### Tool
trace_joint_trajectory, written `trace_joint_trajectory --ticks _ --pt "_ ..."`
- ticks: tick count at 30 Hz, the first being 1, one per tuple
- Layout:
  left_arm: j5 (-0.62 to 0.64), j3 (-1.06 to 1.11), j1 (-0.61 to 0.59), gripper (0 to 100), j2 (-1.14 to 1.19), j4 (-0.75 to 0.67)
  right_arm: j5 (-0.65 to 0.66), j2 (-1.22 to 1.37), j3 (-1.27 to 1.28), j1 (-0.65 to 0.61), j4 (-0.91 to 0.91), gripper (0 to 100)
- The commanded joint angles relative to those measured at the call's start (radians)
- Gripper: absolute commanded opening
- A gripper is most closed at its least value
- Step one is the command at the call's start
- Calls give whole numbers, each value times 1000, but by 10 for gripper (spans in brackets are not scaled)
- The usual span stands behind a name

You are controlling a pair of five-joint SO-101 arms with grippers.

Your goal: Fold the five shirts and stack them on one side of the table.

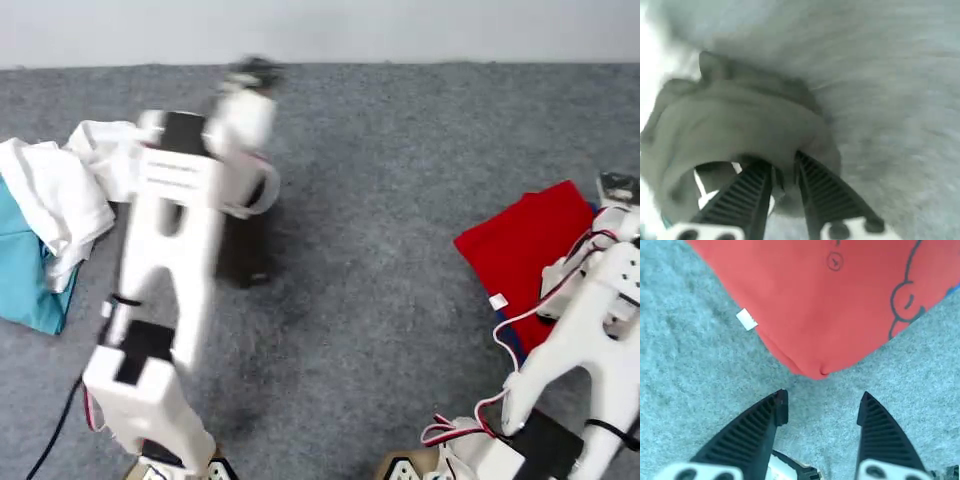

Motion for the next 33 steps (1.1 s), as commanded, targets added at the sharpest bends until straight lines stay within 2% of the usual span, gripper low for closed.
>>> trace_joint_trajectory --ticks 1,6,15,22,26,29,33 --pt "-66 2 123 13 -112 21 11 -41 11 -10 -5 231" --pt "-71 87 195 13 -213 21 12 -41 17 -10 -7 231" --pt "-68 252 28 15 -146 18 12 -41 17 -12 -7 231" --pt "-68 311 -31 15 -60 18 12 -41 17 -12 -7 231" --pt "-63 236 -32 16 -57 17 12 -38 17 -16 -8 231" --pt "-26 87 -26 22 -51 17 12 -38 17 -82 -8 231" --pt "97 -73 -25 141 -46 12 14 -33 15 -226 -8 231"
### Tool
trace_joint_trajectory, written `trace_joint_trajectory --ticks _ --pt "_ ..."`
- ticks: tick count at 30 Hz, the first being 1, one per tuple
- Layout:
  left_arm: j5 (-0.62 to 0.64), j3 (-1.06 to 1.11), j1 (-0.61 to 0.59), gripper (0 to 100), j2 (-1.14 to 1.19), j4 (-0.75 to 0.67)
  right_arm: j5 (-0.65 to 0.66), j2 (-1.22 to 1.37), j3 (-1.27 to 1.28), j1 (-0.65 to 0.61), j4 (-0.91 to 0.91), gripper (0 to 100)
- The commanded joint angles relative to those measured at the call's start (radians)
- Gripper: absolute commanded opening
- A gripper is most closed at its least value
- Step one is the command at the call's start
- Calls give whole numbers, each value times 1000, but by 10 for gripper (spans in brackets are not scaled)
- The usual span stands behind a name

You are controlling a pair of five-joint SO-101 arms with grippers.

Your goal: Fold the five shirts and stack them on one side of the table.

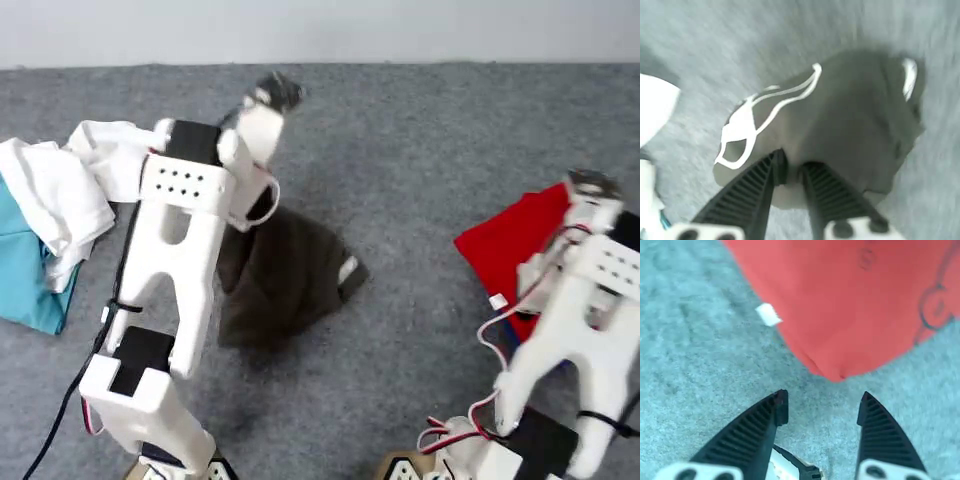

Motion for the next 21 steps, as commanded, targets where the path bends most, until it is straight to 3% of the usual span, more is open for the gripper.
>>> trace_joint_trajectory --ticks 1,4,12,14,21 --pt "110 -134 -5 175 -8 5 25 -30 -5 -139 -8 231" --pt "173 -143 -8 209 -9 5 91 -24 -5 -283 -8 231" --pt "173 -160 -38 199 -32 12 115 19 -5 -680 -71 231" --pt "173 -177 -114 194 -61 12 114 39 -6 -783 -108 231" --pt "180 -117 -588 194 -187 14 29 160 -120 -1138 -188 231"
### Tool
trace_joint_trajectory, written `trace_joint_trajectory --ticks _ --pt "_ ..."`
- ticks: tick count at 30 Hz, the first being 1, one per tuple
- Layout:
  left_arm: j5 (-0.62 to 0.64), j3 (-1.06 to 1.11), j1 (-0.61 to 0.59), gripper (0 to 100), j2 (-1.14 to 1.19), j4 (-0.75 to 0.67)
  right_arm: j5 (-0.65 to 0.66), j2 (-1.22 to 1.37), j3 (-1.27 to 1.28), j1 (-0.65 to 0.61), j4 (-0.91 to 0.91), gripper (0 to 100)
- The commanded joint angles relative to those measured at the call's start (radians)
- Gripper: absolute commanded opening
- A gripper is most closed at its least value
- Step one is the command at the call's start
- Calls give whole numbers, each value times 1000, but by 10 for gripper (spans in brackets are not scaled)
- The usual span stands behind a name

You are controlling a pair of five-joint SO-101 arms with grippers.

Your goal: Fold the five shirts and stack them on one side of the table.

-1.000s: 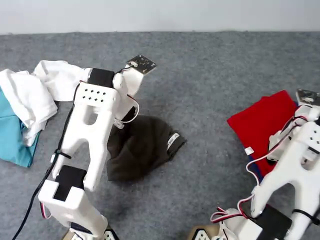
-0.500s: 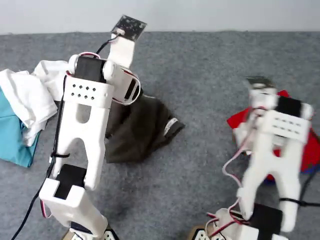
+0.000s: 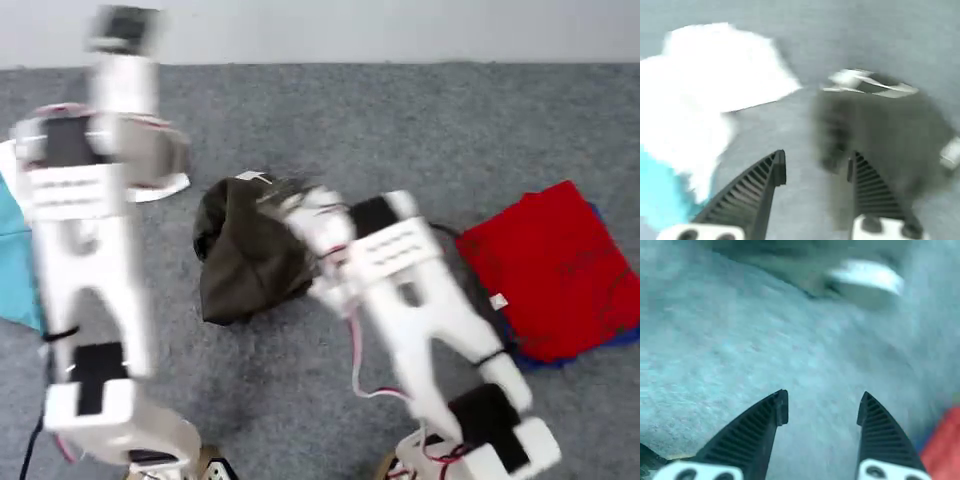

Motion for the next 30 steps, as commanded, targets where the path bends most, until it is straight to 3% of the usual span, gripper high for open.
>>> trace_joint_trajectory --ticks 1,8,18,30 --pt "11 41 -239 194 -98 14 -66 50 -144 -162 -30 231" --pt "6 280 -402 194 -190 6 -75 323 -430 -315 -61 230" --pt "5 344 -404 194 -192 6 -115 633 -772 -460 5 230" --pt "5 346 -404 194 -190 8 -155 812 -801 -476 -1 230"
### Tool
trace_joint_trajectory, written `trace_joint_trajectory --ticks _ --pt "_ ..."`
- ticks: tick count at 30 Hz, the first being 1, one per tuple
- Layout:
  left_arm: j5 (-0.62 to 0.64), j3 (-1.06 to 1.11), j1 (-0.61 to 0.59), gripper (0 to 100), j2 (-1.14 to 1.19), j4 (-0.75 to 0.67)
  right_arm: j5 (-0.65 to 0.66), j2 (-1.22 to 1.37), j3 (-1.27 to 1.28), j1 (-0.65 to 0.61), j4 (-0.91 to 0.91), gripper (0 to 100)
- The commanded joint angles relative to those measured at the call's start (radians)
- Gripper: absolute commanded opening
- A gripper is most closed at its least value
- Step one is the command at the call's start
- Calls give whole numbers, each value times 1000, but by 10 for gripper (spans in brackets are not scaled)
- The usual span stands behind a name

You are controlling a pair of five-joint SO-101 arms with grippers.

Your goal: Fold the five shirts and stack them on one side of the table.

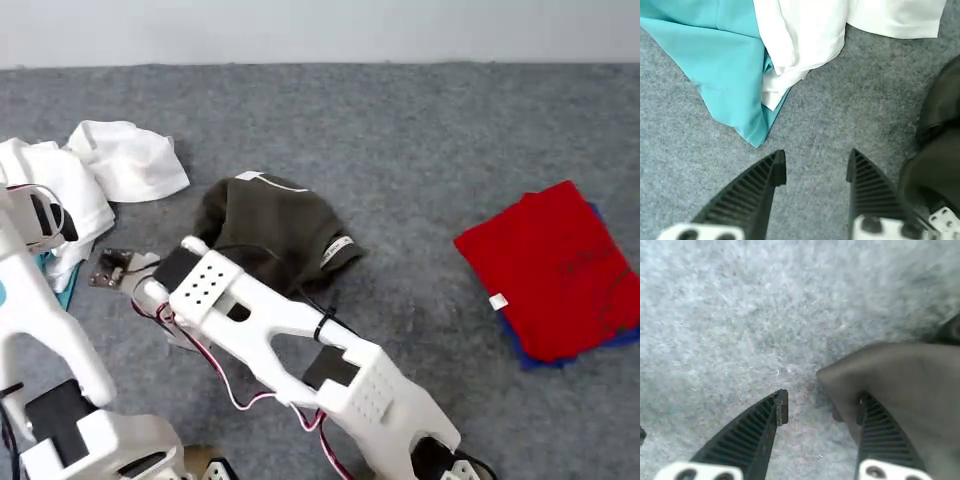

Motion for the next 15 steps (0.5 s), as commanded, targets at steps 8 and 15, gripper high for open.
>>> trace_joint_trajectory --ticks 8,15 --pt "2 -1 -3 194 -40 8 -14 77 -35 74 -130 191" --pt "2 35 0 194 -40 5 -14 87 -37 127 -137 32"
